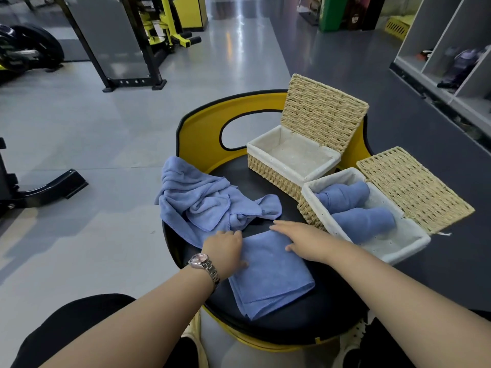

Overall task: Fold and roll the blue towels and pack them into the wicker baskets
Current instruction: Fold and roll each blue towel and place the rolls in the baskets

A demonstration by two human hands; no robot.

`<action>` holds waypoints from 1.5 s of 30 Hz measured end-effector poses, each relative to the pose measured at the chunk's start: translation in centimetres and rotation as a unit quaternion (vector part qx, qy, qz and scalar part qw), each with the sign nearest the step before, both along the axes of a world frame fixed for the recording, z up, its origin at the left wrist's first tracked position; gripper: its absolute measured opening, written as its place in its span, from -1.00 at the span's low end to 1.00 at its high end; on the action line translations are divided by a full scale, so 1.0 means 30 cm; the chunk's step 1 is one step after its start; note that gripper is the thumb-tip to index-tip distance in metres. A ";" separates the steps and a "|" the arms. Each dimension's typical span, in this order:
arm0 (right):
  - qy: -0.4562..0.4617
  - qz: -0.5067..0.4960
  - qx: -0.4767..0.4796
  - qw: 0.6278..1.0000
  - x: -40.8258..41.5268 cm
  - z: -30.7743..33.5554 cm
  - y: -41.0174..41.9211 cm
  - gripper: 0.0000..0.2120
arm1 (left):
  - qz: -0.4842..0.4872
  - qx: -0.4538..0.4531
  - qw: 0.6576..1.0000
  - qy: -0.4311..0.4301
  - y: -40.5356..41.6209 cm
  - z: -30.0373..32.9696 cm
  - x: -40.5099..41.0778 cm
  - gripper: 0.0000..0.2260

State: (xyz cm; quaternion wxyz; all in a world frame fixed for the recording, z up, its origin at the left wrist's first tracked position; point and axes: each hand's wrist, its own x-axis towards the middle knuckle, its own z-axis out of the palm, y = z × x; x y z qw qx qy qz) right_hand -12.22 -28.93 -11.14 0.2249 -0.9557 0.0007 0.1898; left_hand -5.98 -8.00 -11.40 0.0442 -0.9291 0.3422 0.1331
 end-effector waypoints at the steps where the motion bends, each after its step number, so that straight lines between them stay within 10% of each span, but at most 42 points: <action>1: 0.010 0.011 -0.012 1.000 0.002 -0.006 0.002 -0.34 | -0.002 0.000 1.000 -0.012 -0.001 -0.003 -0.002 -0.56; 5: 0.032 0.029 -0.090 0.995 0.004 0.003 0.010 -0.27 | -0.013 0.006 1.000 -0.028 0.002 -0.002 0.007 -0.61; 8: -0.018 0.079 -0.159 0.984 -0.004 0.016 0.014 -0.64 | -0.034 -0.017 0.998 -0.048 0.004 0.004 0.012 -0.74; 12: -0.058 -0.014 0.003 0.998 -0.025 0.027 -0.001 -0.80 | 0.006 -0.121 0.992 0.025 0.012 0.013 0.019 -0.92; 22: -0.239 0.067 -0.107 0.963 -0.112 0.047 -0.026 -0.65 | -0.188 -0.182 0.957 -0.126 0.069 0.045 -0.043 -0.53; 34: -0.217 0.071 -0.079 0.970 -0.164 0.034 -0.013 -0.95 | -0.142 -0.250 0.958 0.014 0.080 0.008 -0.098 -0.76; 40: -0.031 0.052 -0.054 0.997 -0.132 0.060 -0.009 -0.26 | -0.052 -0.145 0.981 0.118 0.025 0.003 -0.127 -0.11; 45: 0.050 0.084 -0.101 0.990 -0.150 0.073 0.023 -0.18 | -0.058 -0.055 0.994 0.073 0.020 -0.032 -0.153 -0.05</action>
